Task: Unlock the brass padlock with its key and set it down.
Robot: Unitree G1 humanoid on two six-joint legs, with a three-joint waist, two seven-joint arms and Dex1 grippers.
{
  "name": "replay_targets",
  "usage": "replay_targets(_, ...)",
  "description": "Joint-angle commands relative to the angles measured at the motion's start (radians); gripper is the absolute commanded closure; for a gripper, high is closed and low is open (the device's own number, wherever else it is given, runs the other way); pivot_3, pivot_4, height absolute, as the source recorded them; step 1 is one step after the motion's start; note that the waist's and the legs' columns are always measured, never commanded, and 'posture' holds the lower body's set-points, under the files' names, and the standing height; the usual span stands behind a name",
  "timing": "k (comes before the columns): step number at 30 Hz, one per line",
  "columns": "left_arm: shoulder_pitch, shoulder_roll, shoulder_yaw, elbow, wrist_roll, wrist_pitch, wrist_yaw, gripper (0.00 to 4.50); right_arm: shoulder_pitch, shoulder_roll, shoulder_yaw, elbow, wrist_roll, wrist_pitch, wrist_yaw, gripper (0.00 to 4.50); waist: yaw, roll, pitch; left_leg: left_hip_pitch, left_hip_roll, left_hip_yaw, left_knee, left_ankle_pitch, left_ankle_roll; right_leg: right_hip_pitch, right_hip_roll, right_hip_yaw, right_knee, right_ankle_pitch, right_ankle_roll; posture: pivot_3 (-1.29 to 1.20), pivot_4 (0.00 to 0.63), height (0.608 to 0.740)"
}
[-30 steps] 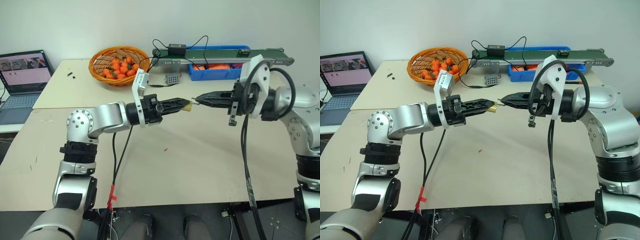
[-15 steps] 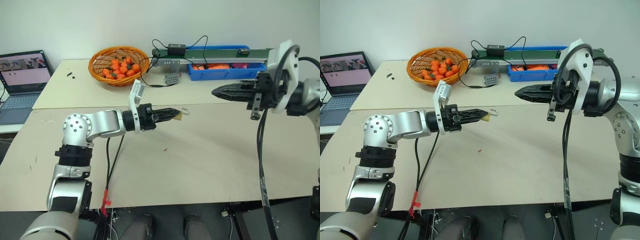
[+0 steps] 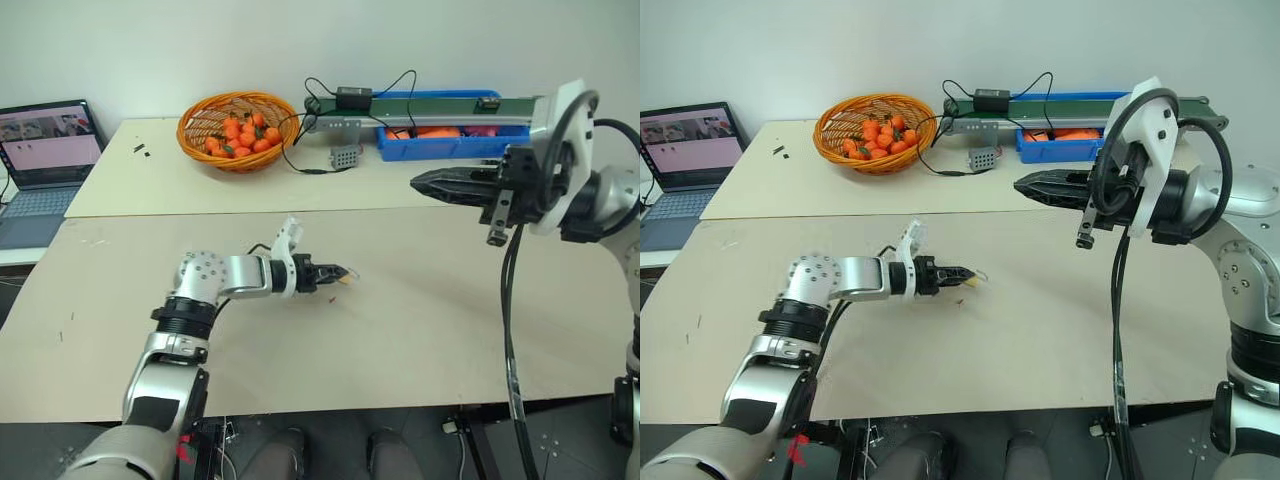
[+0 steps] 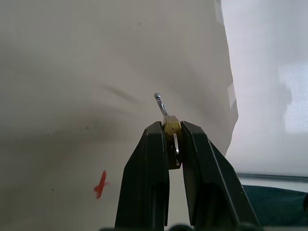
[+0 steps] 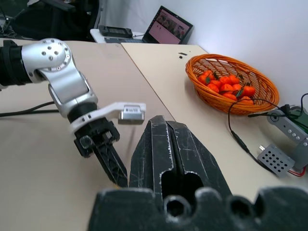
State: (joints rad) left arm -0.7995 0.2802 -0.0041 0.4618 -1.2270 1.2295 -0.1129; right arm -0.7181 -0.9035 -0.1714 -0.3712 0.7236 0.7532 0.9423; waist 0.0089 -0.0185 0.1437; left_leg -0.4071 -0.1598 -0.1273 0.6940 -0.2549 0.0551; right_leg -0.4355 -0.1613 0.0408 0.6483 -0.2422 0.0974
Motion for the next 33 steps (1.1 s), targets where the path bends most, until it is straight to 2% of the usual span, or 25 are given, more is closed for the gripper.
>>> replay_targets(1,-0.016,-0.024,0.027,0.015,0.071,0.004,-0.056,4.50,0.001,-0.016,-0.050,-0.048,0.032,0.008,-0.020,4.47,-0.001,0.000,0.000,0.000,0.000,0.000,0.000,0.000,0.000,0.000,0.000,0.000,0.000,0.000,0.000,0.00,0.150,0.740)
replay_targets(7,-0.007,-0.069,0.041,0.036,0.187,0.006,-0.104,4.50,0.025,-0.026,-0.071,-0.065,0.047,0.006,-0.034,4.47,0.000,0.000,0.000,0.000,0.000,0.000,0.000,0.000,0.001,0.000,0.000,0.000,0.000,0.000,0.000,0.00,0.150,0.740)
replay_targets(9,0.001,-0.071,0.048,0.033,0.213,0.025,-0.113,3.50,0.024,-0.028,-0.068,-0.061,0.048,0.002,-0.036,4.50,0.000,0.000,0.000,0.000,0.000,0.001,0.000,-0.001,0.001,0.000,0.000,0.000,0.000,0.000,0.000,0.00,0.150,0.740)
replay_targets(10,0.007,-0.066,0.047,0.025,0.228,0.035,-0.120,3.27,0.022,-0.028,-0.066,-0.056,0.046,-0.002,-0.034,4.50,0.000,0.000,0.000,0.000,0.000,0.001,0.000,-0.001,0.001,0.000,0.000,0.000,0.000,0.000,0.000,0.00,0.150,0.740)
replay_targets(14,0.024,-0.039,0.067,-0.011,0.261,0.083,-0.146,1.71,0.021,-0.026,-0.051,-0.037,0.031,-0.016,-0.024,4.50,-0.002,0.000,0.000,0.001,0.000,0.001,0.000,-0.001,0.001,0.000,0.000,0.000,0.000,0.000,0.001,0.00,0.150,0.740)
replay_targets(16,0.029,-0.001,0.070,-0.044,0.272,0.116,-0.173,1.05,0.021,-0.027,-0.042,-0.031,0.021,-0.024,-0.016,4.50,-0.006,0.000,0.000,0.001,0.001,0.001,0.000,-0.001,0.001,0.001,0.000,0.000,0.000,0.000,0.001,0.00,0.150,0.740)
replay_targets(17,0.029,0.024,0.080,-0.057,0.278,0.129,-0.180,0.56,0.020,-0.026,-0.040,-0.026,0.018,-0.027,-0.013,4.50,-0.009,0.000,0.000,0.001,0.001,0.001,0.000,-0.001,0.001,0.001,0.000,0.000,0.000,0.000,0.001,0.00,0.150,0.740)
replay_targets(19,0.025,0.093,0.098,-0.080,0.291,0.150,-0.204,0.03,0.013,-0.023,-0.035,-0.015,0.013,-0.035,-0.005,4.50,-0.016,0.000,0.000,0.002,0.001,0.002,0.000,-0.001,0.001,0.001,0.000,0.001,0.001,0.000,0.001,0.00,0.150,0.740)
replay_targets(25,0.005,0.240,0.059,-0.158,0.369,0.097,-0.337,0.03,0.002,-0.008,-0.019,-0.012,0.007,-0.043,-0.002,4.50,-0.023,0.000,0.000,0.003,0.002,0.002,0.000,-0.001,0.001,0.001,0.001,0.001,0.001,0.000,0.001,0.00,0.150,0.740)
replay_targets(30,0.011,0.351,-0.046,-0.380,0.443,-0.149,-0.663,0.03,0.027,-0.029,-0.022,-0.015,-0.004,-0.041,0.001,4.50,-0.013,-0.001,0.001,-0.001,0.001,0.002,0.000,-0.001,0.001,-0.002,0.000,0.001,-0.001,0.001,0.001,0.00,0.150,0.740)
replay_targets(33,0.012,0.393,-0.102,-0.469,0.532,-0.301,-0.768,0.03,0.104,-0.091,0.009,-0.025,-0.061,-0.054,0.045,4.50,-0.005,-0.001,0.001,-0.002,0.001,0.002,0.000,-0.001,0.002,-0.002,0.000,0.000,-0.002,0.001,0.000,0.00,0.150,0.740)
